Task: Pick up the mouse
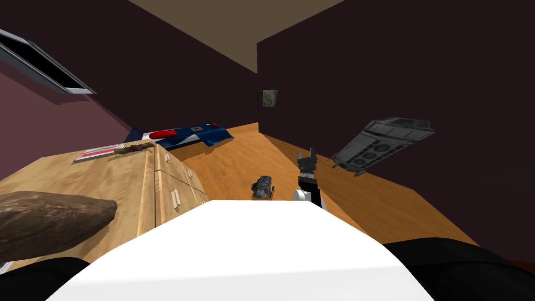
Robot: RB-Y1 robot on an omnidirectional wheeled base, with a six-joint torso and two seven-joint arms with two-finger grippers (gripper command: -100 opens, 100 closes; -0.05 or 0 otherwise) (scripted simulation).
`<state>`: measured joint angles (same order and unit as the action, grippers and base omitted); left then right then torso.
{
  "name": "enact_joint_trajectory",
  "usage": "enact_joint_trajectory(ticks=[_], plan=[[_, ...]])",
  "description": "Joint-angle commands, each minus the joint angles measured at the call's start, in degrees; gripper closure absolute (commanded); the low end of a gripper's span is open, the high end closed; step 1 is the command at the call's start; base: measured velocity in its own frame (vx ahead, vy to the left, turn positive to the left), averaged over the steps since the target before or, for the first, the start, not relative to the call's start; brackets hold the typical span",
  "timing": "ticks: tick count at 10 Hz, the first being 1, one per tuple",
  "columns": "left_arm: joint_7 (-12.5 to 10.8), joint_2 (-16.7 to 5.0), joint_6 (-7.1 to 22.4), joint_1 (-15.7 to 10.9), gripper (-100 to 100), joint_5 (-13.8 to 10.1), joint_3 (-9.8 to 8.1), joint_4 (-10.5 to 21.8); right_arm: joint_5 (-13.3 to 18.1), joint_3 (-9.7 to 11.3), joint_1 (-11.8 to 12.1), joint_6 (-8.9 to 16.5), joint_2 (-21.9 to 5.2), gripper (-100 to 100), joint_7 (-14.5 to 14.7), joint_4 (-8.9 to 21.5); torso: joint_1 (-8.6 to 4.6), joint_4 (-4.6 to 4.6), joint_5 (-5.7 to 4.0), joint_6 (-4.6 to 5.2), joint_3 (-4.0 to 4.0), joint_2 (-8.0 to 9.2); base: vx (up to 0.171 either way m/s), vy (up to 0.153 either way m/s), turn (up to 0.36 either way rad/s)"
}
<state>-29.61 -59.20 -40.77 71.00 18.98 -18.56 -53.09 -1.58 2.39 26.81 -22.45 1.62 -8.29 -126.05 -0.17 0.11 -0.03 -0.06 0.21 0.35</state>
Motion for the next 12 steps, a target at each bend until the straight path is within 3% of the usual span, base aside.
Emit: enact_joint_trajectory(ticks=[1, 2, 6, 7, 8, 10, 11, 12], plan=[[0.0, 0.0, 0.0, 0.0, -100, 0.0, 0.0, 0.0, 0.0, 0.0, 0.0, 0.0, 0.0, 0, 0.0, 0.0, 0.0, 0.0, 0.0, 0.0, 0.0, 0.0, -0.03, -0.001, -0.015], [0.0, 0.0, 0.1, -0.1, 100, 0.0, 0.08, 0.1, 0.0, 0.0, 0.0, 0.0, 0.0, 0, 0.0, 0.0, 0.0, -0.03, -0.01, -0.02, -0.08, -0.15, -0.008, 0.001, 0.011], [0.0, 0.0, 0.1, -0.1, 100, 0.0, 0.07, 0.1, 0.0, 0.0, 0.0, 0.0, 0.0, 0, 0.0, 0.0, -0.01, -0.08, -0.01, 0.0, -0.2, -0.35, 0.0, 0.0, 0.0], [0.0, 0.0, 0.1, -0.1, 0, 0.0, 0.07, 0.1, 0.0, 0.0, 0.0, 0.0, 0.0, 0, 0.0, 0.0, -0.01, -0.08, -0.01, 0.0, -0.2, -0.35, 0.0, 0.0, 0.0], [0.3, -0.6, -0.9, 0.8, 100, 0.2, -0.8, -0.4, 0.0, 0.0, 0.0, 0.0, 0.0, 0, 0.0, 0.0, -0.01, -0.08, -0.01, 0.0, -0.2, -0.35, 0.07, 0.007, 0.232], [1.1, -1.5, -2.4, 3.1, 100, 0.4, -2.71, -2.1, 0.0, 0.0, 0.0, 0.0, 0.0, 0, 0.0, 0.0, -0.06, -0.15, -0.03, -0.14, -0.36, -0.63, 0.115, 0.001, 0.271], [0.8, -1.2, -2.0, 2.2, 100, 0.3, -2.01, -1.2, 0.0, 0.0, 0.0, 0.0, 0.0, 0, 0.0, 0.0, -0.08, -0.17, -0.05, -0.13, -0.41, -0.7, 0.05, -0.003, 0.064], [0.9, -1.2, -2.2, 2.4, 0, 0.3, -2.1, -1.2, 0.0, 0.0, 0.0, 0.0, 0.0, 0, 0.0, 0.0, -0.06, -0.15, -0.02, 0.0, -0.35, -0.58, 0.005, -0.003, -0.01]])
